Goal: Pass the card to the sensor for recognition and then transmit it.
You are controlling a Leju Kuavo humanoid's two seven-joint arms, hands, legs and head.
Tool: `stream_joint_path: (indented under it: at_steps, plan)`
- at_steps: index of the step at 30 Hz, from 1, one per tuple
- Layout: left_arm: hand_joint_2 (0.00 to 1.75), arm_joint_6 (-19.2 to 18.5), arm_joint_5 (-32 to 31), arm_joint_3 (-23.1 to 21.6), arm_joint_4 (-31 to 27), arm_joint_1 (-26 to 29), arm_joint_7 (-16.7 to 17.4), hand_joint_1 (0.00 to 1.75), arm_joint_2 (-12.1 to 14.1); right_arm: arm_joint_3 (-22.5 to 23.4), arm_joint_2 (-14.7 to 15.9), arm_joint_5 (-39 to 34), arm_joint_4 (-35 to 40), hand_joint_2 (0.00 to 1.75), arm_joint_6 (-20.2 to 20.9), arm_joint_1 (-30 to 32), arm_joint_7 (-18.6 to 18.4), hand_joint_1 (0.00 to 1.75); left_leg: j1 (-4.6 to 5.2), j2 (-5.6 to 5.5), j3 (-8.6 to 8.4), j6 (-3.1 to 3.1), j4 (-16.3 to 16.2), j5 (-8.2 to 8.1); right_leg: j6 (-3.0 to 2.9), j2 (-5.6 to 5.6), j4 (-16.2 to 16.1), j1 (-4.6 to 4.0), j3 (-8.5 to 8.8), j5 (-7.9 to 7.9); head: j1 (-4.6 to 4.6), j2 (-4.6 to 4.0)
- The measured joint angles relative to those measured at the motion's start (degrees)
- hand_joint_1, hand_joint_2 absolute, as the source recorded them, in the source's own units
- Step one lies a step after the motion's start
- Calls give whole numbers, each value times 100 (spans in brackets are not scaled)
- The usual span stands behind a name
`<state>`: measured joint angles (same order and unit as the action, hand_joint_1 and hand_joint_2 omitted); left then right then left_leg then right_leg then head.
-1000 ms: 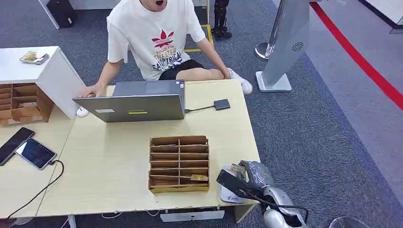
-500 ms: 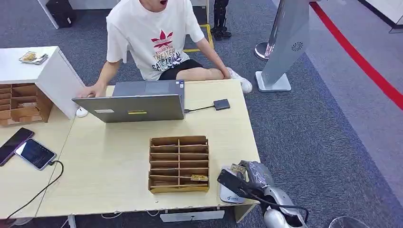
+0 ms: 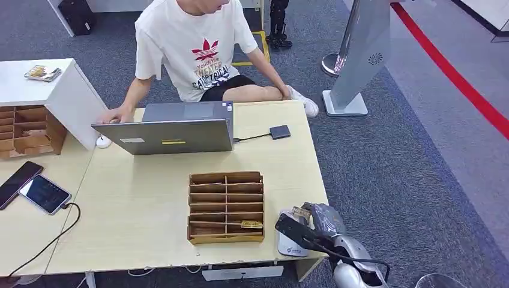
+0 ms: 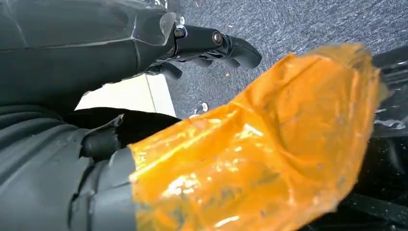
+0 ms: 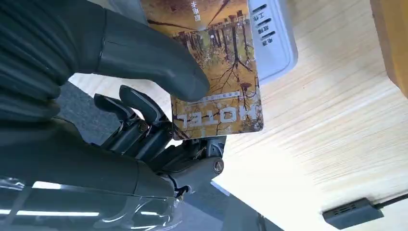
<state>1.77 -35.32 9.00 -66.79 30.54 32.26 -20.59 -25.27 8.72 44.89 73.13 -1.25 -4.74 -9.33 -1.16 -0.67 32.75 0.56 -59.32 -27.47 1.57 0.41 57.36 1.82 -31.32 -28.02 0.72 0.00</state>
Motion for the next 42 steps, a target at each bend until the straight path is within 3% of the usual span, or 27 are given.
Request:
stream_joint_path:
  at_steps: [19, 23, 29, 39, 42]
  plan:
    - [0, 46, 50, -68, 0, 4, 17, 0, 2, 0, 0, -15, -31, 175, 2, -22, 0, 175, 0, 0, -3, 0, 0, 0, 1, 0, -1, 0, 3, 0, 0, 0]
    - [0, 803, 1282, -232, -213, 237, 356, 0, -7, 2, 4, -63, -35, 175, -22, -19, 0, 175, 0, 2, -5, -1, 0, -5, 1, 5, -1, 0, 3, 0, -2, 0]
    - [0, 867, 1356, -269, -263, 275, 363, 0, -7, 4, 4, -70, -35, 175, -22, -18, 0, 175, 0, 3, -5, -1, 0, -5, 1, 6, -1, 0, 3, 0, 0, 0]
    - [0, 1082, 1656, -785, -837, 708, 382, 0, 9, 33, 39, -118, -48, 175, -46, -24, 111, 175, 1, 2, -5, -2, 0, -5, 6, 6, -4, 1, 7, -3, 0, 0]
    - [0, 891, 1705, -662, -809, 620, 266, 0, 22, -13, 42, -177, -50, 175, -15, -126, 201, 175, 1, 2, -1, -2, 0, -4, 6, 6, -3, 1, 6, -1, 0, 0]
